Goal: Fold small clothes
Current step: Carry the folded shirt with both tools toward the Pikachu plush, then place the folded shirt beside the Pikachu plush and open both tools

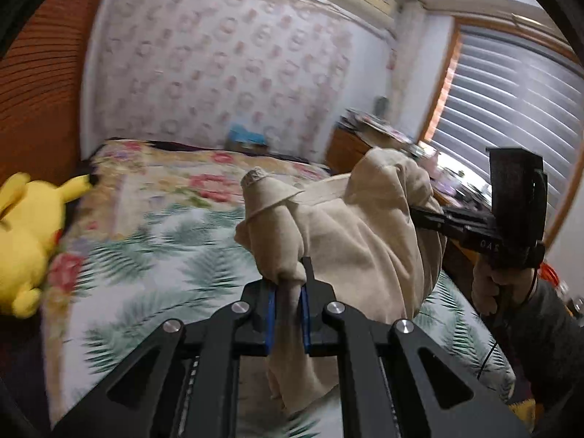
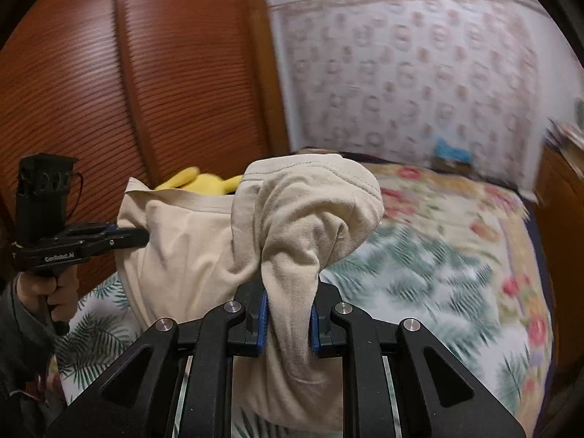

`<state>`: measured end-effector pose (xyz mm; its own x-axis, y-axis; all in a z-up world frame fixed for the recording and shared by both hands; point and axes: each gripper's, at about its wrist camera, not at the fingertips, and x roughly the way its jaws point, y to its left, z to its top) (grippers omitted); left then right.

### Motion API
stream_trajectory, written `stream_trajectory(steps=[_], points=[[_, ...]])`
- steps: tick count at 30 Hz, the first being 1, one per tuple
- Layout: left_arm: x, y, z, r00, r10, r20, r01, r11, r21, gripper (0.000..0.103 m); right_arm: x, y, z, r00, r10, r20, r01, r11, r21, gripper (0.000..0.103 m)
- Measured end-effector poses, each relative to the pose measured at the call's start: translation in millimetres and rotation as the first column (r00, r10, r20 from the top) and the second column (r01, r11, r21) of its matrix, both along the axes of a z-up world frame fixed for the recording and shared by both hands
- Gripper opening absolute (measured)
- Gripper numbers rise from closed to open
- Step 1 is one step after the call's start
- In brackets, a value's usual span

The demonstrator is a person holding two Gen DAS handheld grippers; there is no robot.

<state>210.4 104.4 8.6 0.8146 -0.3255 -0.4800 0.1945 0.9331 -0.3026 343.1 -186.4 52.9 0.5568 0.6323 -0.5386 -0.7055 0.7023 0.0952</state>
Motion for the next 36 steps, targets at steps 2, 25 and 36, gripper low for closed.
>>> stream_trajectory(steps=[2, 25, 36], points=[[-7.2, 22.3, -7.9, 0.998, 0.056, -0.005, -0.056, 0.998, 0.004, 0.007, 9.6, 39.1, 3.7, 0.998, 0.064, 0.02, -0.063, 0.997, -0.036, 0.015], [-33.1, 122.1, -103.5, 0.895, 0.398, -0.201, -0.395, 0.917, 0.055, 0.008, 71.1, 325.8, -62.0, 0.92, 0.392, -0.015, -0.381, 0.886, -0.264, 0.017], [-32.1, 125.0, -108.4, 0.884, 0.407, -0.228, -0.395, 0.913, 0.101, 0.02, 90.4, 302.3, -79.9, 0.969, 0.239, -0.069, -0.248, 0.939, -0.237, 0.046]])
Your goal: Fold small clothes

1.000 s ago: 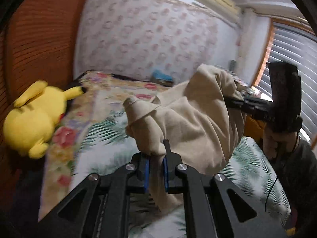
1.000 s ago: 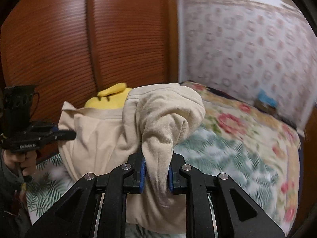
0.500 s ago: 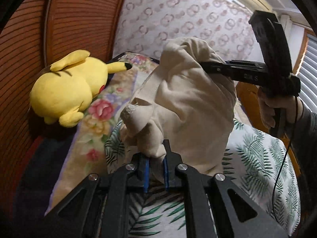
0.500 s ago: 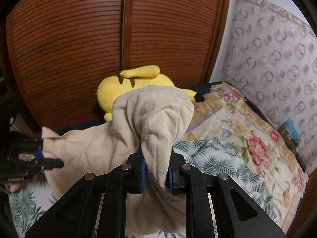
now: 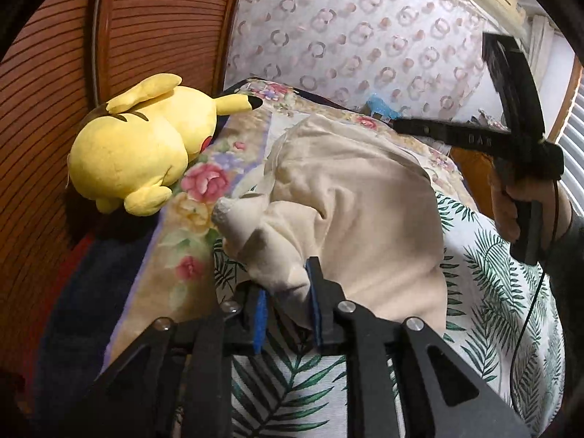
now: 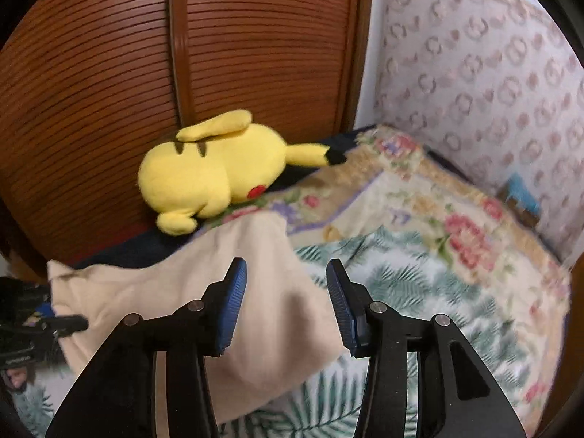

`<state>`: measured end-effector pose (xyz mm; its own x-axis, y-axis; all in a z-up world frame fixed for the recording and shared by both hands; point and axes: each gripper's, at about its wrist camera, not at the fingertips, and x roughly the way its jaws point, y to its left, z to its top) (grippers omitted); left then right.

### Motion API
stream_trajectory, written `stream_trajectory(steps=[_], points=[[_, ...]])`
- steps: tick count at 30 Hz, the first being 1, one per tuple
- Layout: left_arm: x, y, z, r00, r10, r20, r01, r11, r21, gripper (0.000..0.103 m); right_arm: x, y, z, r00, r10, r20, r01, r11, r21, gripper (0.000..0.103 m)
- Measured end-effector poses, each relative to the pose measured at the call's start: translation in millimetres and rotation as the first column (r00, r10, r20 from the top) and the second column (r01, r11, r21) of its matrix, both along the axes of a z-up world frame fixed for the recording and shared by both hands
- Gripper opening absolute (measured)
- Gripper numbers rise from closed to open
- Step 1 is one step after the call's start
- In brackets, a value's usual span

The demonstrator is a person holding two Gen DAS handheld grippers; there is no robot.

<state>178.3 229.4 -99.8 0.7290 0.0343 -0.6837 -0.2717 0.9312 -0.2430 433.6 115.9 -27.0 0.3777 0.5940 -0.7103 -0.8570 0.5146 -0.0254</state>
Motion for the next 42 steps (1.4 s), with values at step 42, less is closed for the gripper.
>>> stream_trajectory(steps=[42], points=[[-79.4, -161.7, 86.8, 0.952, -0.267, 0.152, 0.228, 0.945, 0.233, 0.059, -215.9, -244.5, 58.3, 0.899, -0.433, 0.067, 0.414, 0.889, 0.195, 0.081]])
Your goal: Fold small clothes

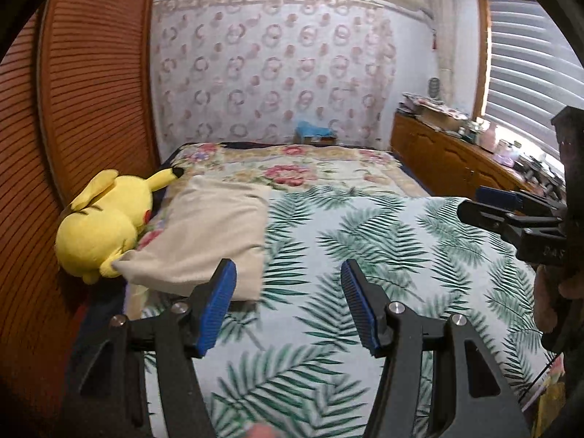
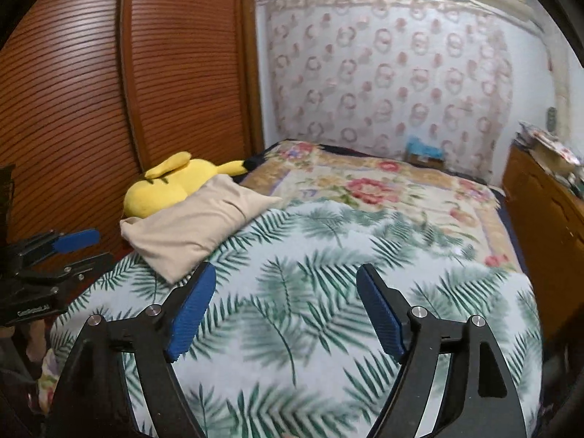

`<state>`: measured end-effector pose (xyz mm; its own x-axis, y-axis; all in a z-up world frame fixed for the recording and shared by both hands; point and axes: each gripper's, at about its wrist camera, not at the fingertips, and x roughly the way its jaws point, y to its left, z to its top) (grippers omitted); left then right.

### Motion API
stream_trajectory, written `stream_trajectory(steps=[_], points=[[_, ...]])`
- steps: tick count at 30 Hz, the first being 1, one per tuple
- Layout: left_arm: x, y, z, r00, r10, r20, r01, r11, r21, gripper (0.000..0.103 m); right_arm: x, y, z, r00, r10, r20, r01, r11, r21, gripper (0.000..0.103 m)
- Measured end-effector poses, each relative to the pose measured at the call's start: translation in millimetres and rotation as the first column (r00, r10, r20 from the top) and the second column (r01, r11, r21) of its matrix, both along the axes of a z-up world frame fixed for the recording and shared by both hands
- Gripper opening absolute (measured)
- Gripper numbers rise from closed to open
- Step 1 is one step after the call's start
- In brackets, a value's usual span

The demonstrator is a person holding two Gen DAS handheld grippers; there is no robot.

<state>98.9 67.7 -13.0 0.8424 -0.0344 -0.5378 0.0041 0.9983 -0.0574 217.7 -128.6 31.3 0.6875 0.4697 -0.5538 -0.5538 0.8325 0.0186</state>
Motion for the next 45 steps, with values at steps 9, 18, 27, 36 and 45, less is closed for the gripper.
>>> stream_trajectory(steps=[9, 18, 27, 36, 45], points=[[-17.7, -44.6, 20.7, 0.998, -0.05, 0.044, 0.049, 0.998, 0.028, 0.059, -56.4, -61.0, 18.4, 0.988, -0.143, 0.06, 0.139, 0.988, 0.062, 0.081], [-32.8, -63.8, 54.2, 0.99, -0.069, 0.122, 0.067, 0.998, 0.02, 0.059, -94.4, -99.9, 48.7, 0.962, -0.237, 0.135, 0.222, 0.968, 0.116, 0.081], [-37.9, -65.9, 63.2, 0.989, -0.055, 0.137, 0.051, 0.998, 0.031, 0.059, -109.6, -110.3, 58.9, 0.946, -0.274, 0.172, 0.252, 0.958, 0.139, 0.081], [-37.5, -62.5, 62.3, 0.99, -0.036, 0.139, 0.031, 0.999, 0.036, 0.059, -112.4, -111.6, 56.8, 0.945, -0.276, 0.174, 0.254, 0.957, 0.139, 0.081], [-38.6, -61.1, 62.4, 0.988, -0.026, 0.152, 0.021, 0.999, 0.035, 0.059, -112.7, -111.1, 55.1, 0.946, -0.275, 0.172, 0.253, 0.957, 0.139, 0.081]])
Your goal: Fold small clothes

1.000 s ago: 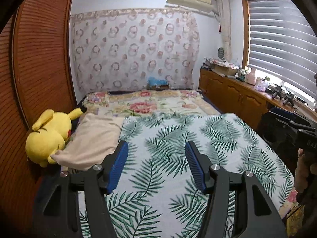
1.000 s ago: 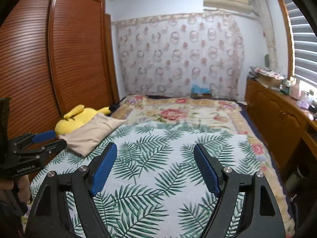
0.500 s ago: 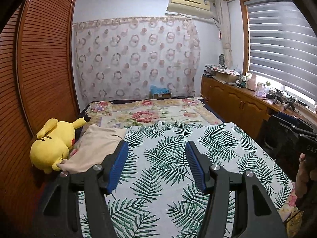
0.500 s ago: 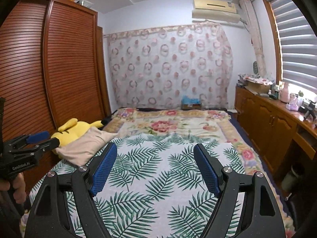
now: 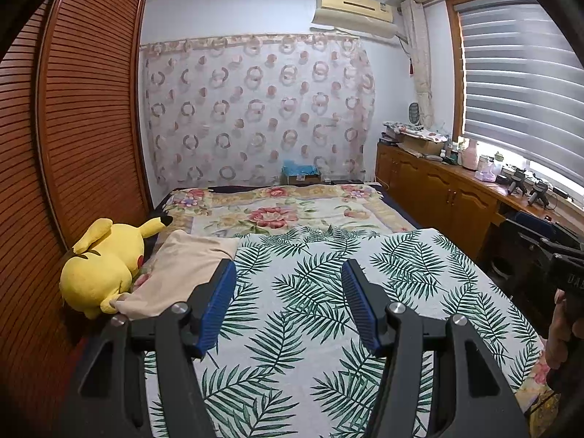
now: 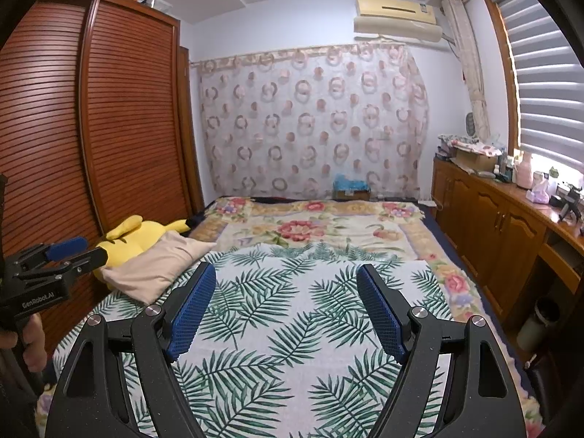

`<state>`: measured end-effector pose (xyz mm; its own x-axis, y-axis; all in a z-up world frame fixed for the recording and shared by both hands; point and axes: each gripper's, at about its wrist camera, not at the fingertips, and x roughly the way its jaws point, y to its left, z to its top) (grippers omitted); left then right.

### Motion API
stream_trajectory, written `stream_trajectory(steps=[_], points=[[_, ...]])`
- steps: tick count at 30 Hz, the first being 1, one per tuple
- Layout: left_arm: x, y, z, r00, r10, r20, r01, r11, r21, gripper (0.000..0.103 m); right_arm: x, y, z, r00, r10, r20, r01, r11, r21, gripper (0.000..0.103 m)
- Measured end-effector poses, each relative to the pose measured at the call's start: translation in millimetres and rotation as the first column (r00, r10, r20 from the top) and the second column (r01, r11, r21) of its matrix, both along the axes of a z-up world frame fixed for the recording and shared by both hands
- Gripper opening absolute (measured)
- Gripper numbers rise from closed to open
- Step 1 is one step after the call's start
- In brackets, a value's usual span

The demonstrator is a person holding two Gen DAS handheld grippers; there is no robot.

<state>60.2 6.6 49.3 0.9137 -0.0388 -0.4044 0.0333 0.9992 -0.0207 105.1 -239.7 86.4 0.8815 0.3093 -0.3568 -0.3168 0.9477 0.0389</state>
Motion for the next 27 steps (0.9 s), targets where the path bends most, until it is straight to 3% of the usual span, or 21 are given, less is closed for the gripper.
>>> stream_trajectory(steps=[27], points=[[0.7, 4.1, -0.3, 1.0, 0.002, 0.004, -0.002, 1.0, 0.001, 0.059, -1.0, 0.6, 0.1, 1.0, -0.001, -0.001, 0.001, 1.0, -0.001, 0.081]])
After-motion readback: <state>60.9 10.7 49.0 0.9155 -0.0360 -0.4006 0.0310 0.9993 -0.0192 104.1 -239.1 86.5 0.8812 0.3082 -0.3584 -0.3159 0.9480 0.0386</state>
